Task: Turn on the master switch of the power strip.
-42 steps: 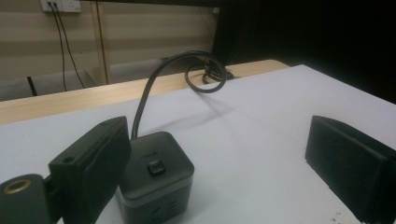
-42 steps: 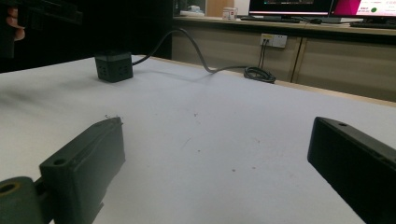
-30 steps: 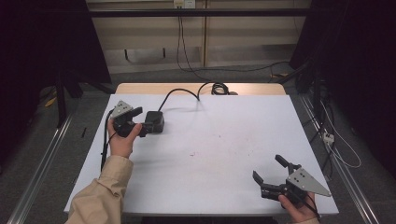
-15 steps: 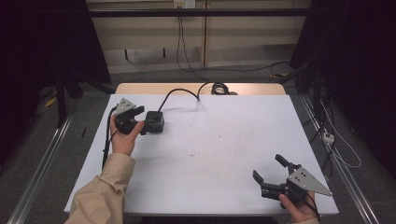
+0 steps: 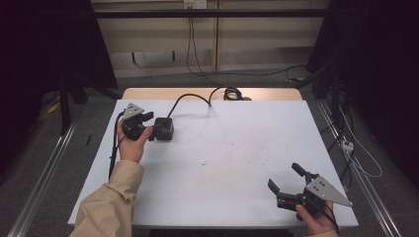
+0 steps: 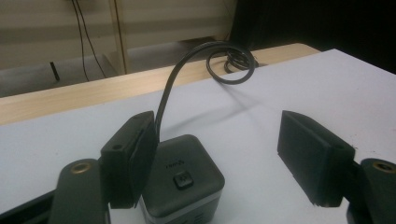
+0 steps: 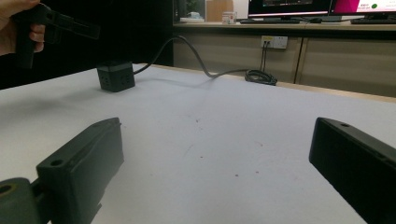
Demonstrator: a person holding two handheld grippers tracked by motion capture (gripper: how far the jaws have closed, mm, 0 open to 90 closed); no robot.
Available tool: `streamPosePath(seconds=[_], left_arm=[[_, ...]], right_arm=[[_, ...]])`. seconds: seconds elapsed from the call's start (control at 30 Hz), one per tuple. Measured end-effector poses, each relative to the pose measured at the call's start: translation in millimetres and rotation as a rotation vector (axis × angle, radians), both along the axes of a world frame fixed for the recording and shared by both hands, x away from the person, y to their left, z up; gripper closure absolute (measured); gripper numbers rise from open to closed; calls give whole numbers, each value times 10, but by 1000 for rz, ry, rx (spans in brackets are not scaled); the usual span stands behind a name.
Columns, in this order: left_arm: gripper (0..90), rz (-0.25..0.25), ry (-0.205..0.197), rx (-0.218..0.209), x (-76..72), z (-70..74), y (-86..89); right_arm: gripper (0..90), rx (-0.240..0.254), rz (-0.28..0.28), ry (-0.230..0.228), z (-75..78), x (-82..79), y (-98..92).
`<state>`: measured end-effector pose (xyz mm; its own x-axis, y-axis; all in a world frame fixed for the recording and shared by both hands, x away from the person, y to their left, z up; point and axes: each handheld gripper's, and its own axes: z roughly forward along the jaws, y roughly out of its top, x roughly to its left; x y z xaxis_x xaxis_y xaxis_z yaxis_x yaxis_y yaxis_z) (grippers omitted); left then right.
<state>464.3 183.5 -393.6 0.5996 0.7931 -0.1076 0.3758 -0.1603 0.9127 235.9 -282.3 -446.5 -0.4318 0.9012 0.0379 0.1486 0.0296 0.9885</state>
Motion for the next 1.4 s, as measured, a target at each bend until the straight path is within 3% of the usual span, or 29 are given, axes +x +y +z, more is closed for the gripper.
streamPosePath(seconds=[0.2, 0.67, 1.3, 1.33, 1.4], left_arm=[[338, 14, 9, -11, 28, -24, -19], [444, 20, 19, 23, 80, -29, -13], [576, 33, 42, 31, 124, -44, -37], [581, 24, 43, 54, 129, -43, -23], [611, 34, 48, 42, 132, -53, -31]], right_arm=[[25, -2, 2, 0, 0, -3, -4], [25, -5, 5, -5, 2, -5, -2], [26, -6, 7, -8, 5, -13, -3], [26, -6, 8, -8, 6, -13, -2], [26, -7, 10, -9, 7, -15, -2]])
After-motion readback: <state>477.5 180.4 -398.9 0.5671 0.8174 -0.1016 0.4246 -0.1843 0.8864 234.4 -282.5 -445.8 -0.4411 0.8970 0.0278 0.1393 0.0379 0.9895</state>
